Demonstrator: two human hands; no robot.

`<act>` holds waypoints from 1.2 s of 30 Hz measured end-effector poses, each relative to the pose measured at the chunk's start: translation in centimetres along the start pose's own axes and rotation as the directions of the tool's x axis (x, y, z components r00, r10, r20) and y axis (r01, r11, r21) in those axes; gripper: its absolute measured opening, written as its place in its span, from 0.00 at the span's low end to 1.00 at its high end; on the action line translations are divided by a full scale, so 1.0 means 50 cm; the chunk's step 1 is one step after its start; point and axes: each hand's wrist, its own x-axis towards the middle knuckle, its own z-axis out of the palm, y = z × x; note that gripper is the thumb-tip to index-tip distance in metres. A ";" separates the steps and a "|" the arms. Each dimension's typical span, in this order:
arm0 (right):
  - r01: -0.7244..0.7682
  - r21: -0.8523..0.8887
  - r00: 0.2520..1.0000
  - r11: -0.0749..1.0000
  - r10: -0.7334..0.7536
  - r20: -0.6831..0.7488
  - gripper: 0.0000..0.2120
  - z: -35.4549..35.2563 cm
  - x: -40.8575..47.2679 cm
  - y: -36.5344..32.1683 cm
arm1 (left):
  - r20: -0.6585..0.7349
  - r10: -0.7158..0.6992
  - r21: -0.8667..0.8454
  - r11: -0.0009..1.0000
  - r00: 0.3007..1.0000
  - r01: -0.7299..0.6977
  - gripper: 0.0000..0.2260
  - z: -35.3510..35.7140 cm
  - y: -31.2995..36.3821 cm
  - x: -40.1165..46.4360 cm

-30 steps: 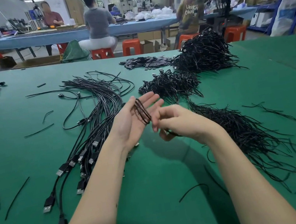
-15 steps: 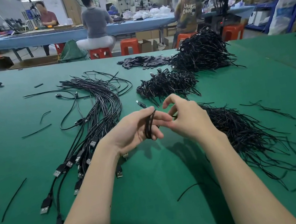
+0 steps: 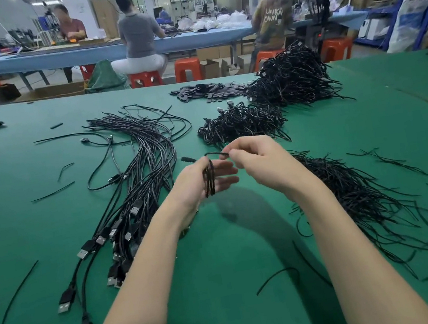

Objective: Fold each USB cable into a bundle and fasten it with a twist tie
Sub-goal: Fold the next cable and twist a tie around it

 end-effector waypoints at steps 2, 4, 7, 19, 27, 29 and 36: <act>-0.057 0.084 0.990 0.995 0.046 0.134 0.10 0.003 -0.004 -0.004 | -0.068 0.035 -0.197 0.979 0.997 -0.047 0.23 -0.001 0.007 0.004; -0.109 0.052 0.968 0.993 0.094 0.232 0.08 0.009 -0.010 -0.002 | -0.047 0.053 -0.328 0.942 0.998 -0.065 0.24 -0.004 0.013 0.005; -0.161 0.005 0.943 0.987 0.152 0.294 0.09 0.023 -0.018 0.010 | 0.031 0.102 -0.398 0.914 0.994 -0.081 0.21 0.003 0.018 -0.001; -0.407 0.340 0.901 0.848 0.310 0.304 0.12 0.053 -0.005 0.025 | -0.014 0.174 -0.021 0.984 0.985 -0.174 0.18 0.017 0.012 -0.007; -0.457 0.379 0.855 0.805 0.279 0.437 0.16 0.008 -0.013 0.043 | 0.052 0.122 -0.335 0.937 0.991 -0.098 0.18 0.003 0.023 -0.009; -0.424 0.479 0.889 0.769 0.253 0.382 0.18 -0.005 -0.011 0.050 | 0.207 0.109 -0.442 0.897 0.972 -0.006 0.19 -0.004 0.027 -0.017; -0.081 0.357 0.996 0.931 0.085 0.005 0.04 0.002 -0.009 0.037 | 0.329 0.073 -0.261 0.965 0.942 0.016 0.23 0.007 0.022 -0.023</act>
